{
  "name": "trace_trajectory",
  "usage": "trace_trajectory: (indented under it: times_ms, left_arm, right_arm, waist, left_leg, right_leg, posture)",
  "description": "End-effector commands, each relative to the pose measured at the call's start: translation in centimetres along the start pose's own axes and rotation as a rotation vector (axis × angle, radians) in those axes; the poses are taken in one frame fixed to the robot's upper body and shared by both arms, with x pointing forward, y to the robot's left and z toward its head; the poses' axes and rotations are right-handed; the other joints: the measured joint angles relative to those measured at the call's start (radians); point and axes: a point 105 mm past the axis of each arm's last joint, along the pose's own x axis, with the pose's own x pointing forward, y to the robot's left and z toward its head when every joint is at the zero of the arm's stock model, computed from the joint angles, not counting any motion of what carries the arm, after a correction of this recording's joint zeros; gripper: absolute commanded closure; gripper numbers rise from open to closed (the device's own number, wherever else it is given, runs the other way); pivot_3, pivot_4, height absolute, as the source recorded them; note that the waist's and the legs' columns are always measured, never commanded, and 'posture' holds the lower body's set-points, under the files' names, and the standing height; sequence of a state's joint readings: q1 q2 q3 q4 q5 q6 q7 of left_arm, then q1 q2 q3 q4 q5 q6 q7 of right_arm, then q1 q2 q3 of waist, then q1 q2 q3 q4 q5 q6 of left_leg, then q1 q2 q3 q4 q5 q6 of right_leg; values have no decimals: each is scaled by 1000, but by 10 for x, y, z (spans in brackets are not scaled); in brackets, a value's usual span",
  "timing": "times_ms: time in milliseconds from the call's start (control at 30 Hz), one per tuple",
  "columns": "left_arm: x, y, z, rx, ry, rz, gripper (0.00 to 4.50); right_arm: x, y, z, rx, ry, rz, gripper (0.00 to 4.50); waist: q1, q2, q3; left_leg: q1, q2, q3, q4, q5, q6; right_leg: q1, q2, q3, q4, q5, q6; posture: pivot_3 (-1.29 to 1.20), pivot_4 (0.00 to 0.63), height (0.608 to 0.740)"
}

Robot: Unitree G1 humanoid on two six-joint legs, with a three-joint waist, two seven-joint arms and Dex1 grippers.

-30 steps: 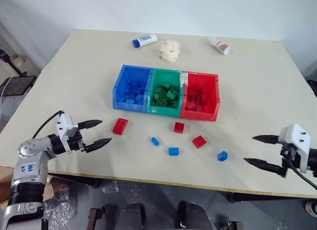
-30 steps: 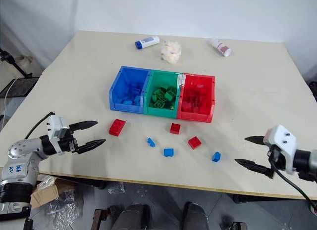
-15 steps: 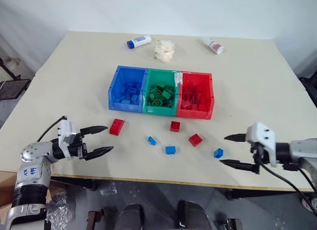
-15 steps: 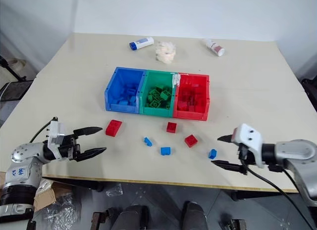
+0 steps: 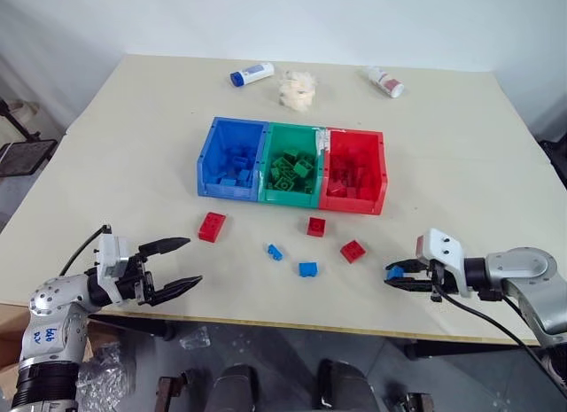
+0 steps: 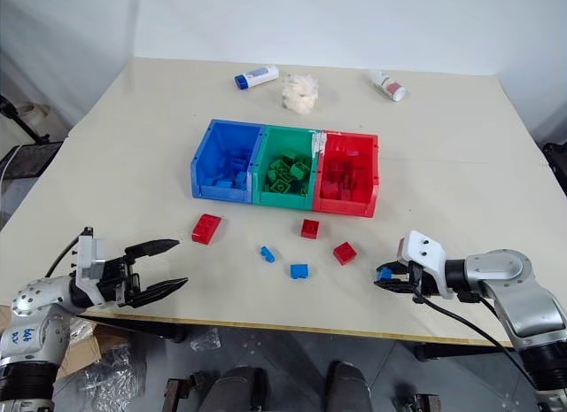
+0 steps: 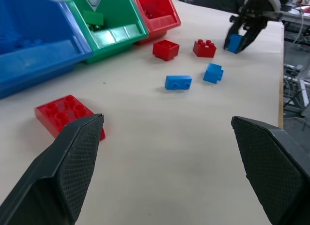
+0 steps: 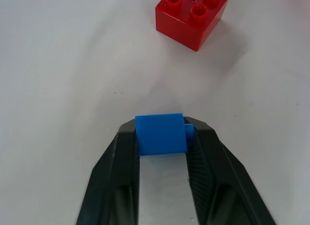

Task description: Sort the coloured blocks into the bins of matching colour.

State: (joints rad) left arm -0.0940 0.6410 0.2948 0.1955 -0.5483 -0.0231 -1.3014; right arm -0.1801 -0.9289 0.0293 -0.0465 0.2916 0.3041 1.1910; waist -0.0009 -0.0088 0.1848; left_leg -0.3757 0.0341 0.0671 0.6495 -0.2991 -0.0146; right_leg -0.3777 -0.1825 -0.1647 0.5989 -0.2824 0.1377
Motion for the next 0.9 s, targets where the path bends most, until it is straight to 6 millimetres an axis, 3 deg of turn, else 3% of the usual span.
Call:
trace_trajectory:
  times_ms: [33, 200, 333, 467, 600, 700, 900]
  left_arm:
    - [2, 1, 9, 30, -40, -4, 0]
    - [6, 5, 9, 36, -48, -8, 0]
    - [16, 11, 10, 48, -62, -31, 0]
    - [24, 19, 12, 72, -77, -32, 0]
    - [31, 22, 12, 86, -90, -39, 0]
    - [34, 24, 12, 93, -94, -43, 0]
    - [37, 27, 14, 108, -93, -45, 0]
  right_arm:
    - [-3, -5, 19, -35, -78, -37, 3591]
    - [0, -10, 48, -53, -178, -76, 3591]
    - [19, -16, 106, -85, -355, -119, 3591]
    - [50, -22, 151, -120, -445, -127, 3591]
    - [76, -24, 184, -135, -514, -113, 3591]
    - [94, -24, 207, -152, -565, -99, 3591]
    - [134, -28, 257, -178, -650, -100, 3591]
  waist:
    - [0, 0, 0]
    - [-2, 0, 0]
    - [-5, 0, 0]
    - [-6, 0, 0]
    - [-5, 0, 0]
    - [-6, 0, 0]
    - [-32, 0, 0]
  left_leg:
    - [0, 0, 0, 0, 0, 0]
    - [0, 0, 0, 0, 0, 0]
    - [0, 0, 1, 1, 0, 0]
    - [0, 1, 2, 1, 0, -1]
    - [-3, 0, 3, 0, 0, -1]
    - [-15, 0, 4, 4, 0, -1]
    - [-15, 0, 4, 5, 1, -1]
  right_leg:
    - [0, 0, 0, 0, 0, 0]
    - [0, 0, 0, 0, 0, 0]
    - [-1, 0, 1, 1, 0, 0]
    - [-3, 1, 2, 4, 1, -1]
    - [-7, 1, 3, 4, 1, -1]
    - [-18, 1, 3, 8, 1, -1]
    - [-18, 1, 4, 10, 1, -1]
  posture:
    - [0, 150, 740]
    - [0, 150, 740]
    - [0, 150, 740]
    - [0, 150, 740]
    - [0, 150, 740]
    - [0, 150, 740]
    - [0, 150, 740]
